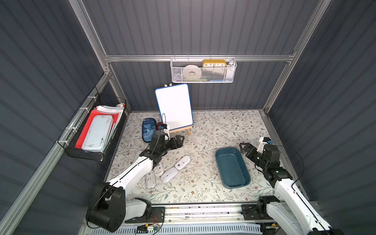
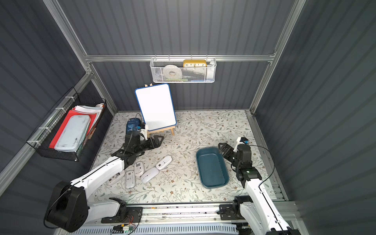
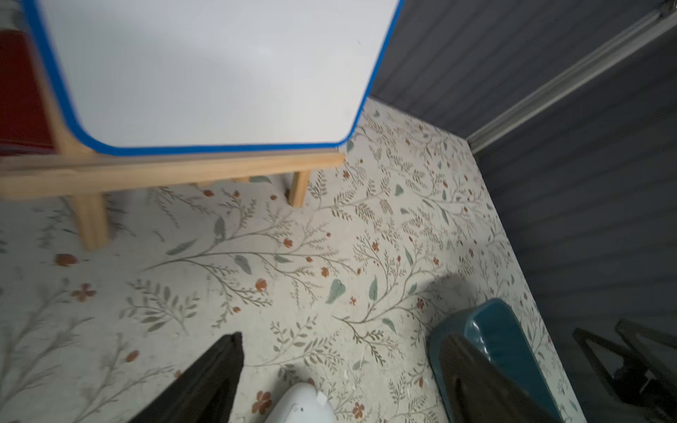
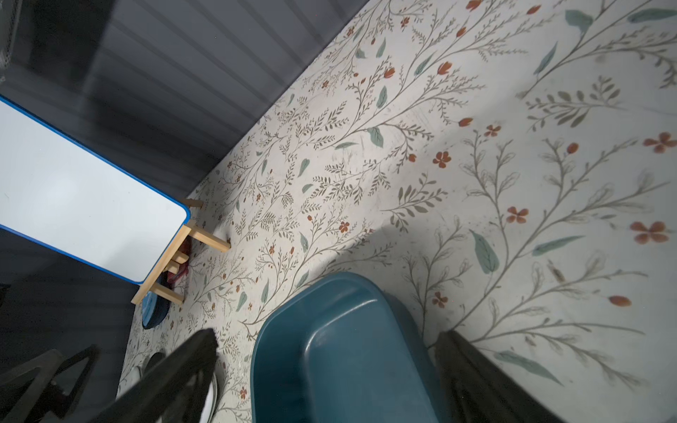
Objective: Put the mouse in the storage box
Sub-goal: Pick up the mouse from the center of the board.
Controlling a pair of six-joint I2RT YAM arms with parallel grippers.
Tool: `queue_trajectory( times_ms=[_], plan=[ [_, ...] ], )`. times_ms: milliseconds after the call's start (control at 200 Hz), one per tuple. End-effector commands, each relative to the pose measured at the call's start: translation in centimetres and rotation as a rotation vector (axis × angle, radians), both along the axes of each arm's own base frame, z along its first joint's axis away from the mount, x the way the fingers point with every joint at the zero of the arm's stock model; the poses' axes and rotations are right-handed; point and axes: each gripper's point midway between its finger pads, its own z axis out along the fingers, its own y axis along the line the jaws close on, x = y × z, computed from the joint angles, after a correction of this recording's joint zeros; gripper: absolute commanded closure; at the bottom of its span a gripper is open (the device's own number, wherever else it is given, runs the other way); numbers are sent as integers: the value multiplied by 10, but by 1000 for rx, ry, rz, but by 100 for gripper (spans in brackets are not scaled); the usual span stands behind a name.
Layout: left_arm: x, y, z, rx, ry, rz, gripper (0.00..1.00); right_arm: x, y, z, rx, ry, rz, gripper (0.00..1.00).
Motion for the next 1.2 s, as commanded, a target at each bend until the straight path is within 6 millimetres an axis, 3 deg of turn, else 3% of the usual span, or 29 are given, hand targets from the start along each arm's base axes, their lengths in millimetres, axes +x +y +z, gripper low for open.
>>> queue_trajectory(
  times_ms=[0, 130, 280, 400, 500, 670, 1021, 1196],
  plan=[
    [-6, -23, -22, 64, 17, -105, 9, -7, 6, -6, 0, 15, 44, 3],
    [-8, -45, -53, 119, 78, -159, 11, -5, 3, -2, -3, 2, 24, 3],
    [-14, -43, -68, 102, 125, -141, 9, -7, 4, -3, -10, 6, 31, 3],
    [-25, -48, -91, 117, 230, -139, 8, -7, 0, -6, -15, 8, 8, 3],
    [-36, -38, -108, 149, 298, -90, 8, -6, -2, -3, -15, -1, -3, 3],
    [-52, -22, -113, 146, 361, -12, 7, -6, -2, -5, -14, 3, -7, 3],
    [-93, -20, -130, 199, 488, 23, 8, -4, -2, -5, -9, 8, -7, 3],
    [-112, -14, -150, 331, 576, 75, 10, -4, -2, -6, -8, 10, -11, 3]
  ],
)
